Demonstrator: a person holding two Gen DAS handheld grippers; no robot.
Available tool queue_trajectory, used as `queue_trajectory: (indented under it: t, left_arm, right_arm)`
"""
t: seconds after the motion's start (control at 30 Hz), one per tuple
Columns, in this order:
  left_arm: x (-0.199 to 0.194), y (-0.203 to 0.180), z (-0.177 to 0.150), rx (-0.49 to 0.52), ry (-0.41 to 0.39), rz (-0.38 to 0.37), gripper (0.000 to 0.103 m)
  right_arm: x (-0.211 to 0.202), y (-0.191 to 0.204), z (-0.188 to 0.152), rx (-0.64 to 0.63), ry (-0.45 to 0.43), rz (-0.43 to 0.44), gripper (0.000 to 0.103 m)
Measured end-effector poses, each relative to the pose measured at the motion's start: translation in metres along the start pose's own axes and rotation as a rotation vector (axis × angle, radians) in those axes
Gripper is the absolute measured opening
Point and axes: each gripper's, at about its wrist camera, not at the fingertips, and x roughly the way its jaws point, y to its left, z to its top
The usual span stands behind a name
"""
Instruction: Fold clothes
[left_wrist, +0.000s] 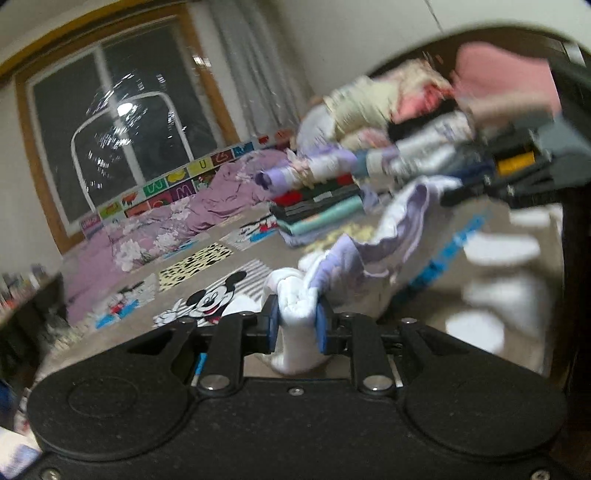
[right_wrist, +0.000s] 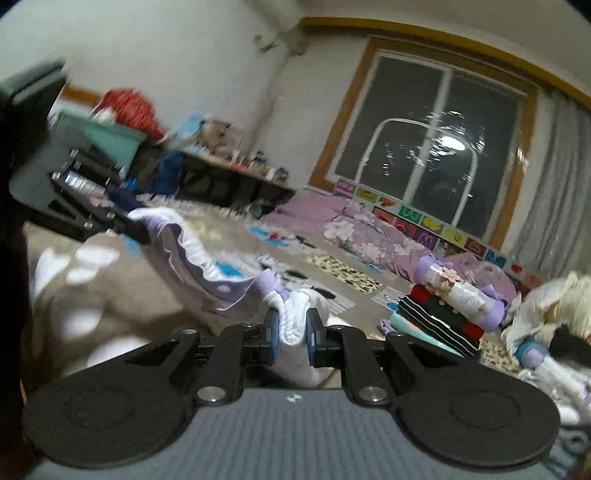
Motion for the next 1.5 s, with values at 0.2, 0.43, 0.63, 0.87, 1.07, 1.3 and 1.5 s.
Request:
queue_trajectory:
  t: [0.2,0.43,0.63,0.87,1.07,1.3,1.5]
  left_arm:
    - [0.037,0.036,0.009,-0.196,-0.042,-0.044,0.019]
    - [0.083,0.08,0.004,-0.399,-0.066,-0.119,0.019]
    - [0.123,0.113,-0.009,-0.571,-0.072,-0.184,0.019]
    - [0.169,0.151,-0.026,-0.741,-0.064,-0.233,0.019]
    - [0.2,0.161,-0.036,-0.801,-0.001,-0.233,0.019]
    - [0.226,0.177,-0.048,-0.841,0.038,-0.238,0.019]
    - [0.237,0.178,-0.054,-0.853,0.069,-0.221,0.019]
  right_arm:
    - [0.036,-0.037,0.002,0.134,-0.033,0.037,0.018]
    - [0.097,-0.083,-0.005,0.356,-0.041,0.08,0.02]
    - [0.155,-0.122,-0.02,0.569,0.0,0.179,0.017]
    - [0.211,-0.157,-0.037,0.758,0.033,0.245,0.015]
    - [0.245,-0.172,-0.062,0.897,0.074,0.259,0.015]
    - [0.277,-0.18,-0.089,1.042,0.122,0.281,0.015]
    - [0.287,-0.183,-0.101,1.095,0.114,0.266,0.015]
